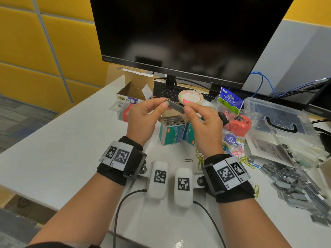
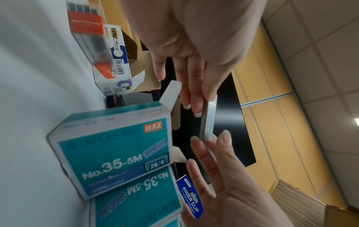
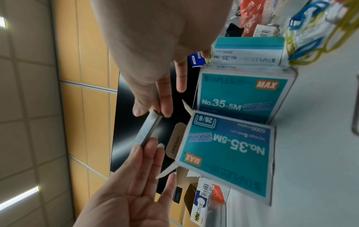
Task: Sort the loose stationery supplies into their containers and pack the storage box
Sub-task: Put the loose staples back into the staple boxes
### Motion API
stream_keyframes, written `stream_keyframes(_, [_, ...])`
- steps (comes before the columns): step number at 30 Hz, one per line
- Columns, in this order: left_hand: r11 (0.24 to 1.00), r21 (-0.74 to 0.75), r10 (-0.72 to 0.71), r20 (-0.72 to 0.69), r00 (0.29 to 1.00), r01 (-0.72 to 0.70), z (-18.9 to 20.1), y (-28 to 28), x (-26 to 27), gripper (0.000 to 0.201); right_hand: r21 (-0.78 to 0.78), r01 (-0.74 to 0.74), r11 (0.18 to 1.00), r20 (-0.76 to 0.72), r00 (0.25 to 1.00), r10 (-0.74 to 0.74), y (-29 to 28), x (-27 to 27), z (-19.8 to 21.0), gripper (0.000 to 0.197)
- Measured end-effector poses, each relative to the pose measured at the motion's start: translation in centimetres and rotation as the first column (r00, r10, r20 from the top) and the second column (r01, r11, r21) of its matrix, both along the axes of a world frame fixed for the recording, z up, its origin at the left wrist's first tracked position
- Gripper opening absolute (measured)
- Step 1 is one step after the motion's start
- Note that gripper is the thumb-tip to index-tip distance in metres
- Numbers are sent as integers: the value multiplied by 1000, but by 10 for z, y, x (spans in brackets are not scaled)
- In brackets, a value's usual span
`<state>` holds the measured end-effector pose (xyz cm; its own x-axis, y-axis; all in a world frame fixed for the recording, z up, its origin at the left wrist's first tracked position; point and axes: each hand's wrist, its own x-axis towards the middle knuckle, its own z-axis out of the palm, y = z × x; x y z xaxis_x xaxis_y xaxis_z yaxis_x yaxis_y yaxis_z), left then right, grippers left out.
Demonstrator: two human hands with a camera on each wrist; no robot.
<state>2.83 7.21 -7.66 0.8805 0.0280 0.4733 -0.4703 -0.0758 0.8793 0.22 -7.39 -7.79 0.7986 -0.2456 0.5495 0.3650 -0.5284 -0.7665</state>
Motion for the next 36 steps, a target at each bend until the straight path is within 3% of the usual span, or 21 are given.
stream_keyframes(8, [999,15,-36,-23,999,37,3,0,-2,20,-20,-32,999,5,999,32,-5,2,-3,26])
stream_keyframes(13, [990,139,30,-50,998,-23,1,1,2,25,-16,-9,1000,-26,1000,9,-13,4,-3,27])
stream_keyframes(21, [940,329,125,-87,988,-90,-2,2,4,15,-226,45,973,1,999,-46,-16,0,1,19])
stream_keyframes(36, [975,213,1,-279,960,61,0,0,5,13,-281,14,960,7,1000,-13,-18,1,1,22])
